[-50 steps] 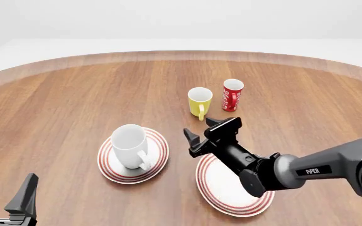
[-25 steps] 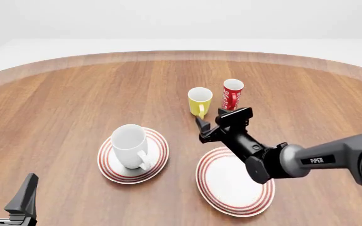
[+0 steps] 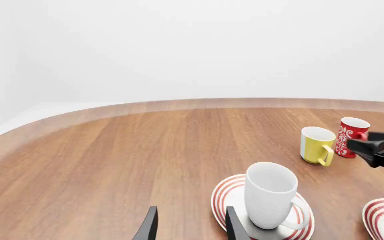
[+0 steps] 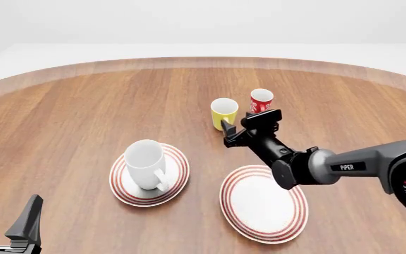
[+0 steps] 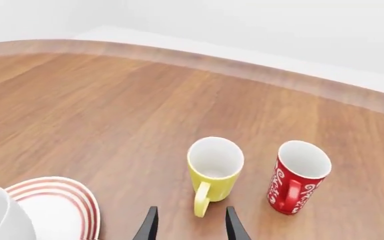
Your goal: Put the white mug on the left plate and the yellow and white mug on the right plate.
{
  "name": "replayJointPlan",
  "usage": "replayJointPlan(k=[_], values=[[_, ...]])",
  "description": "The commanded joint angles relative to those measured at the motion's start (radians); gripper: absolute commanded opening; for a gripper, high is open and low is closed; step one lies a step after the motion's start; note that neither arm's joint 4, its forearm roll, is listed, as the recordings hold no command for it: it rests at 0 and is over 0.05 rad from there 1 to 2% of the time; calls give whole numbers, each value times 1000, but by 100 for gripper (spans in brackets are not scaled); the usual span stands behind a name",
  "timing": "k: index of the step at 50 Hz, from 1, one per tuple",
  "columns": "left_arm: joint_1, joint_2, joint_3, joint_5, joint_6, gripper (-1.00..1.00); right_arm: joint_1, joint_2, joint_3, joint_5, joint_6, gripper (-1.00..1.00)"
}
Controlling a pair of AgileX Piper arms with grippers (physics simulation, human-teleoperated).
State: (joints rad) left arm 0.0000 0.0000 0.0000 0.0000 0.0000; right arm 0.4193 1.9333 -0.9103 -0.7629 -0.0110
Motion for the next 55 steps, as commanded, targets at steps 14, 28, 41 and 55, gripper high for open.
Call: replayJointPlan(k=[14,28,41,55], values=[[0,0,0,0,0,100,-31,87,-134,77,12,100],[0,0,0,0,0,100,-37,162,-189,77,40,100],[0,0,0,0,0,100,-40,215,-241,89,53,100],[0,0,0,0,0,100,-19,273,-291,105,67,100]])
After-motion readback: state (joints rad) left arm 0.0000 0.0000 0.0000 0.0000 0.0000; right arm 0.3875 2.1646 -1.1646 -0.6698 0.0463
